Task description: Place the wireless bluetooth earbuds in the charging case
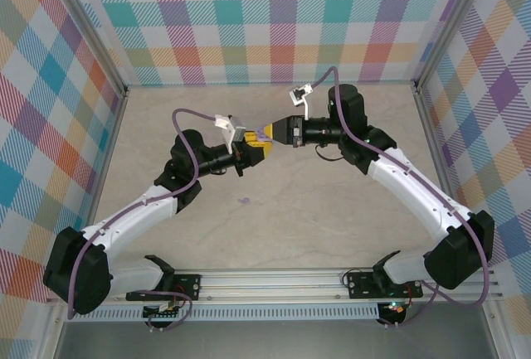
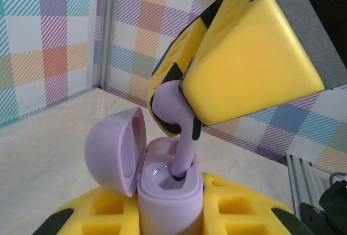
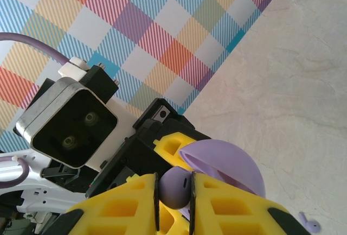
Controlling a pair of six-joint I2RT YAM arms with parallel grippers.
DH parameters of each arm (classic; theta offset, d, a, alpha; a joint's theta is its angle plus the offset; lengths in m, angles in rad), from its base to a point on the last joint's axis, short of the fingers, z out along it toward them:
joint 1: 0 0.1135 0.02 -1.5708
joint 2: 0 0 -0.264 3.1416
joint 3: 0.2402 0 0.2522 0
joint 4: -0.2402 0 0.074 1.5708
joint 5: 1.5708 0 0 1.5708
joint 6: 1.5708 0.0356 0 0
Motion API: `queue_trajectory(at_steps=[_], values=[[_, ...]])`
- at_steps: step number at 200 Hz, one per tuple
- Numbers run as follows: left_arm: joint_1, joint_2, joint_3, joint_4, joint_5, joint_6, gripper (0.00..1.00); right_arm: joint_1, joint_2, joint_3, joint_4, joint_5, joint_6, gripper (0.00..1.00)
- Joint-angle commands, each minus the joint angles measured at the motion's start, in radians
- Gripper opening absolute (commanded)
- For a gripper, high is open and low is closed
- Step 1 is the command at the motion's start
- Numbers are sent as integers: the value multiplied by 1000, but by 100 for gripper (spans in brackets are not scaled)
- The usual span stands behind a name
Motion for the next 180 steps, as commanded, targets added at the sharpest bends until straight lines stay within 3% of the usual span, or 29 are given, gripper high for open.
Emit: queue_trajectory(at_steps=[1, 180], values=[[-9, -29, 23, 4, -3, 34, 15, 5, -8, 32, -12, 6, -23, 20], [-12, -69, 42, -29, 36, 85, 15, 5, 17, 58, -114, 46, -48, 21]])
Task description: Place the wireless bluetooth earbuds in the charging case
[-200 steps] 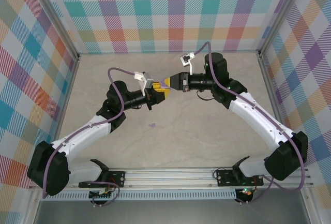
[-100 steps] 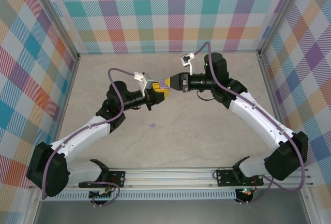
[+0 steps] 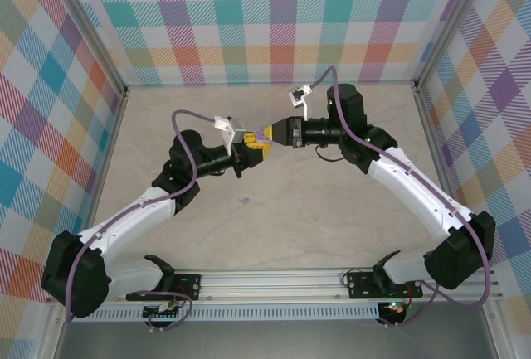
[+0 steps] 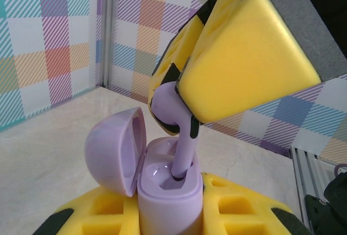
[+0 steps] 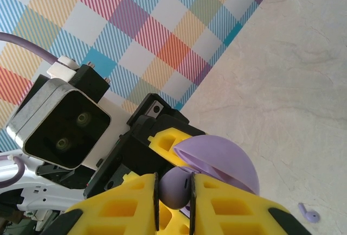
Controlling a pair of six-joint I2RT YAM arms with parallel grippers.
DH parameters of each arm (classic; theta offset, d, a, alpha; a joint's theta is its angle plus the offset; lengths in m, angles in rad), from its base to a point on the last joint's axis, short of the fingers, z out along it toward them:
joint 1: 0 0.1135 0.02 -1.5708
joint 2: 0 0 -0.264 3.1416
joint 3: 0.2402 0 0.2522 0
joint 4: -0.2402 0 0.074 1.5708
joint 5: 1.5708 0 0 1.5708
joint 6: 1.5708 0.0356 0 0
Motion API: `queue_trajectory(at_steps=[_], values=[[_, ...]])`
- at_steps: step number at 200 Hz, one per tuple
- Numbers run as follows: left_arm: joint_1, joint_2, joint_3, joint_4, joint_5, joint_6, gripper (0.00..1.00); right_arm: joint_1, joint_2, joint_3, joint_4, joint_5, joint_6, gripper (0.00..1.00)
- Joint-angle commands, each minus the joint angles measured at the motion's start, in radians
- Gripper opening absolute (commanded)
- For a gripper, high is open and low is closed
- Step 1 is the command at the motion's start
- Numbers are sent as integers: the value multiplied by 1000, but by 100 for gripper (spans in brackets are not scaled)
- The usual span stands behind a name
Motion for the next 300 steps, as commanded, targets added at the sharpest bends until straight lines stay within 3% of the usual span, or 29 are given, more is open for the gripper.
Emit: queue_trajectory(at_steps=[1, 108, 245, 300], values=[[-12, -44, 42, 18, 39, 39, 15, 4, 17, 35, -53, 33, -34, 21], [-19, -56, 62, -21, 80, 68, 16, 4, 36, 67, -142, 48, -76, 24], [-24, 12, 121, -86, 172, 48, 16, 46, 102, 217, -367, 13, -255, 50], [-23, 50, 146, -116, 162, 34, 16, 57, 93, 245, -415, 126, -291, 52]])
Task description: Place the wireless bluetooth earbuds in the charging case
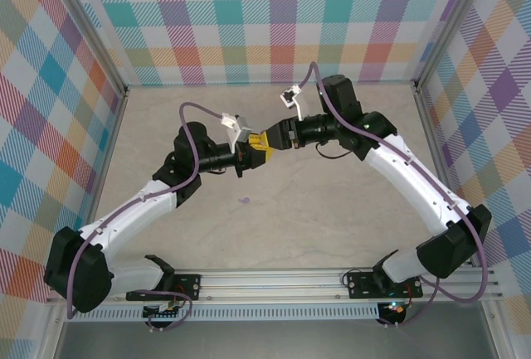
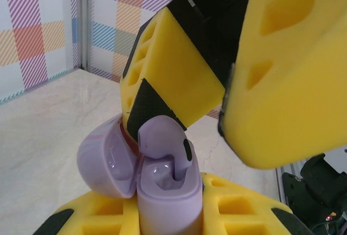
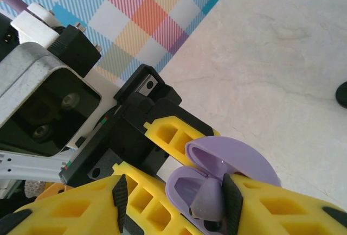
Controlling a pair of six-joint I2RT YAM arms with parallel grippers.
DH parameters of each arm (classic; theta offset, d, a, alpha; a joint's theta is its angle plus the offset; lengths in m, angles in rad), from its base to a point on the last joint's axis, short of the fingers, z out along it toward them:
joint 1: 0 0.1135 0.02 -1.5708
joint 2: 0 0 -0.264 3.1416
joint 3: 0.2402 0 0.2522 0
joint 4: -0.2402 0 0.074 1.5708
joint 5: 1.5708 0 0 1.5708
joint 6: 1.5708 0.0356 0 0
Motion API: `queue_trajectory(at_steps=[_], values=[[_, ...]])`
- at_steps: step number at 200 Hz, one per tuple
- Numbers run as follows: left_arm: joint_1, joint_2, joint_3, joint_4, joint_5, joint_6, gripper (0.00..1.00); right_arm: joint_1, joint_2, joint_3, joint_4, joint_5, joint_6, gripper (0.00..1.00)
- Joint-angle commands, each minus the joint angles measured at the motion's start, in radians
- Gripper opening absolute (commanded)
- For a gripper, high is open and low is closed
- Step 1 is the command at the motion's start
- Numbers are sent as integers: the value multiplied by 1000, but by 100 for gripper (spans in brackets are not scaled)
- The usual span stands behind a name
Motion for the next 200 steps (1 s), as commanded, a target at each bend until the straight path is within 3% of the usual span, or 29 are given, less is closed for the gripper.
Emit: queue_trajectory(at_steps=[1, 151, 200], values=[[-23, 6, 56, 29, 71, -2, 16, 18, 11, 22, -39, 61, -43, 52], [-23, 31, 78, -16, 91, 0, 16, 20, -82, -1, -42, 233, -74, 58], [-23, 29, 81, -26, 71, -2, 16, 20, -83, 12, -77, 200, -85, 49]])
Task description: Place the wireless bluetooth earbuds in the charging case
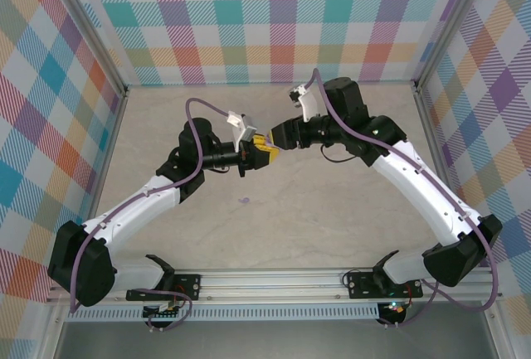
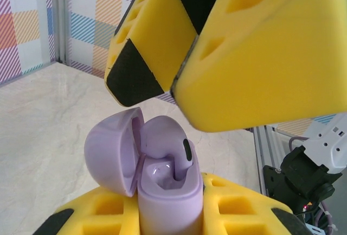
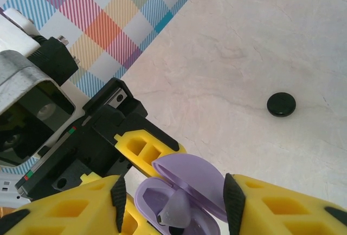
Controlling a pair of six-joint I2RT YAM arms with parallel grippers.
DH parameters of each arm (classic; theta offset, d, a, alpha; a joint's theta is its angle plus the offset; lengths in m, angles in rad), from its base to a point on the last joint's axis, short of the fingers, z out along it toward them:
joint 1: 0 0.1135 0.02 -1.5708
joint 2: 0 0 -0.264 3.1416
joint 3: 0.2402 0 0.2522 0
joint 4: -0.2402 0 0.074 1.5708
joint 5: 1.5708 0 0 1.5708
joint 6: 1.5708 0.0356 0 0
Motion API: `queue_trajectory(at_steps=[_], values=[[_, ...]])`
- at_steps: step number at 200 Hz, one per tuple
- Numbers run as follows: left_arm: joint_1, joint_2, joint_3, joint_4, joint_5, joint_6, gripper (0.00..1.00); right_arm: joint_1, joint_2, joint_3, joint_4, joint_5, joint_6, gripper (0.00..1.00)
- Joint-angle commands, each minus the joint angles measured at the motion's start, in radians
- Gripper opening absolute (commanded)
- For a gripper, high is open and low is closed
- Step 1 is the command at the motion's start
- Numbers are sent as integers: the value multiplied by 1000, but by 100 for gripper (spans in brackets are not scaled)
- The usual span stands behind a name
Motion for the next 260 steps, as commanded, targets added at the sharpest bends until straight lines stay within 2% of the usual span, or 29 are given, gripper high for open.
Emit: queue_trajectory(at_steps=[1, 34, 126, 153, 212, 260], values=[[-15, -9, 38, 9, 8, 5, 16, -1, -20, 9, -31, -25, -28, 48], [-15, -3, 42, 4, -2, 2, 15, -1, -7, 22, -53, -73, -36, 43], [-15, 6, 56, -11, 1, -3, 15, 0, 21, 33, -70, -135, -44, 43], [-15, 10, 59, -16, 16, -1, 15, 1, 24, 40, -70, -145, -52, 43], [-15, 20, 73, -20, 126, -4, 15, 4, 56, 77, -107, -224, -92, 46], [-15, 34, 87, -42, 132, -5, 15, 14, 58, 98, -134, -184, -120, 50]])
